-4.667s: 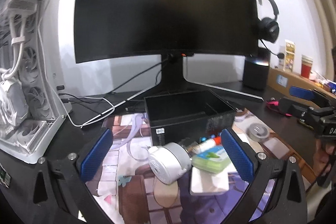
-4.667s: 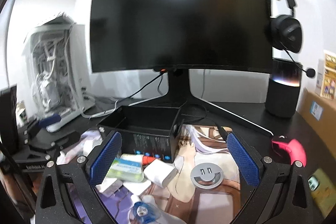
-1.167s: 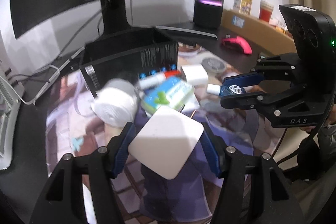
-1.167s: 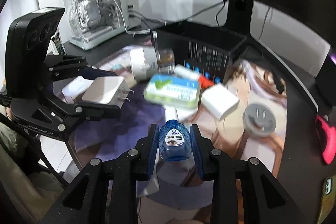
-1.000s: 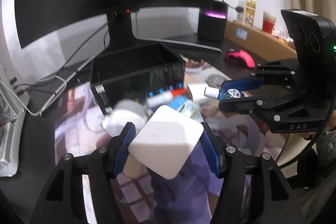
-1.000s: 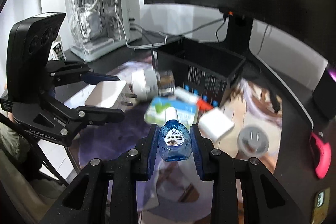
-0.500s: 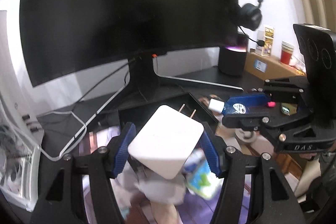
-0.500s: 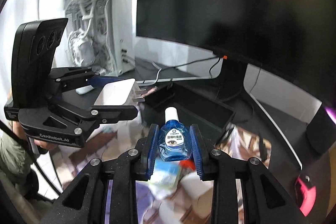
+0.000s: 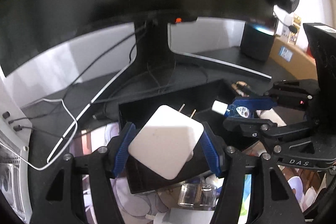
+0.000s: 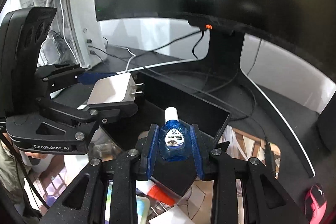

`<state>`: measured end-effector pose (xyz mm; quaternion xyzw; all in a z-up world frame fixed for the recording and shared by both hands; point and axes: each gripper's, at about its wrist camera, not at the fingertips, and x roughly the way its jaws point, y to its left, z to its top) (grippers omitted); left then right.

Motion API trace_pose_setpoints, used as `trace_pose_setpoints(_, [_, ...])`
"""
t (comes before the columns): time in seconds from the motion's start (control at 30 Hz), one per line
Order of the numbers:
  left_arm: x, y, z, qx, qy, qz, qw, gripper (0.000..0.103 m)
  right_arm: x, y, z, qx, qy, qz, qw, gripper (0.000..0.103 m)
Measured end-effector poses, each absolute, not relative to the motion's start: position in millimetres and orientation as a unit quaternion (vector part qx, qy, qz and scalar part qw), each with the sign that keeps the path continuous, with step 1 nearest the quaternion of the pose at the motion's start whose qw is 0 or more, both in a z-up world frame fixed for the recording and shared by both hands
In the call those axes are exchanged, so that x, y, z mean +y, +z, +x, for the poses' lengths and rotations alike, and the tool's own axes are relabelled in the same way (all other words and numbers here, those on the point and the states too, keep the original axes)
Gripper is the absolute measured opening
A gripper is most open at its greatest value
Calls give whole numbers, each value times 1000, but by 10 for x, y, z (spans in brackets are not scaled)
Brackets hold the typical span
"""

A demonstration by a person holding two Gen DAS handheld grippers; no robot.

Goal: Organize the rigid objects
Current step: 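Release bottle into box with right tool while left tool releases charger there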

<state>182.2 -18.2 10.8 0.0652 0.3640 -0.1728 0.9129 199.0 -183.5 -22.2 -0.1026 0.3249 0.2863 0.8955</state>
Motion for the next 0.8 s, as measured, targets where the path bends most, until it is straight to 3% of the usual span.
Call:
trace_pose_setpoints(0.13, [-212,-26,1786,396,-171,62,900,60,-1823,-303,2013,341,286,-108,889,30])
trace_pose_setpoints(0.17, [-220,-49,1741,394,-171,67,900,57,-1827,-318,2001,343,288,-110,887,30])
trace_pose_setpoints(0.2, [-244,-55,1660,392,-175,70,901,43,-1849,-325,1980,344,289,-112,886,30])
trace_pose_setpoints(0.53, [-268,-12,1565,389,-172,68,902,43,-1869,-320,1877,357,293,-119,879,31])
trace_pose_setpoints(0.63, [-231,86,1452,372,-173,71,909,53,-1890,-298,1856,360,295,-113,878,32])
trace_pose_setpoints(0.67, [-214,127,1400,365,-175,72,912,62,-1911,-275,1816,354,295,-112,880,32])
trace_pose_setpoints(0.8, [-140,258,1177,343,-175,76,920,79,-2029,-164,1629,334,300,-104,888,32])
